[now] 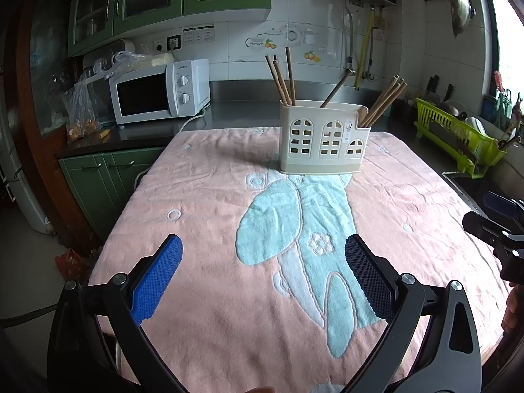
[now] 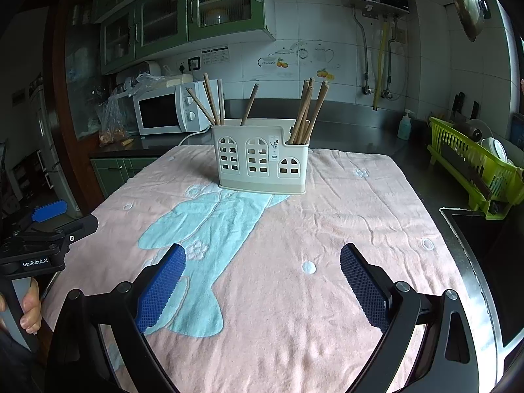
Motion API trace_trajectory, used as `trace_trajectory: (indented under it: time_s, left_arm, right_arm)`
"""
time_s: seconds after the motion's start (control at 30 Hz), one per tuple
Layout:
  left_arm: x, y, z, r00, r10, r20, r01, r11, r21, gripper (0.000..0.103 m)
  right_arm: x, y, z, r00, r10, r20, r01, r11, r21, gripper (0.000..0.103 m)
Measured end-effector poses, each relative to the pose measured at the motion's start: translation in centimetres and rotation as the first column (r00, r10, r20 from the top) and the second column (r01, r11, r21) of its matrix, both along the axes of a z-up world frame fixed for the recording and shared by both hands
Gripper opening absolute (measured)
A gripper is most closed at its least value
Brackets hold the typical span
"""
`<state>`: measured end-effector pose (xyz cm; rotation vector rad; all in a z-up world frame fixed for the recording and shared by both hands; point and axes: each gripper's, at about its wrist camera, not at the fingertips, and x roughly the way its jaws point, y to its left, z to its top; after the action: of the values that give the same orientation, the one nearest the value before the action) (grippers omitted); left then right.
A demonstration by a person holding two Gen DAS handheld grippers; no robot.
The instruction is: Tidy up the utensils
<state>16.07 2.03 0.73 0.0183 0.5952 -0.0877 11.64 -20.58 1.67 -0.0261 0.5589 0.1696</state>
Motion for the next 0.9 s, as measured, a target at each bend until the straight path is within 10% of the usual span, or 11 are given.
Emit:
trace_trajectory:
  time_s: [0.9]
  left_arm:
    - [0.03, 0.16, -0.23, 1.000, 0.006, -0.005, -0.006, 1.000, 0.005, 0.098]
  right_arm:
    - [0.17, 0.34, -0.36, 1.000, 0.008, -0.011, -0.008, 1.000, 0.004, 0.092]
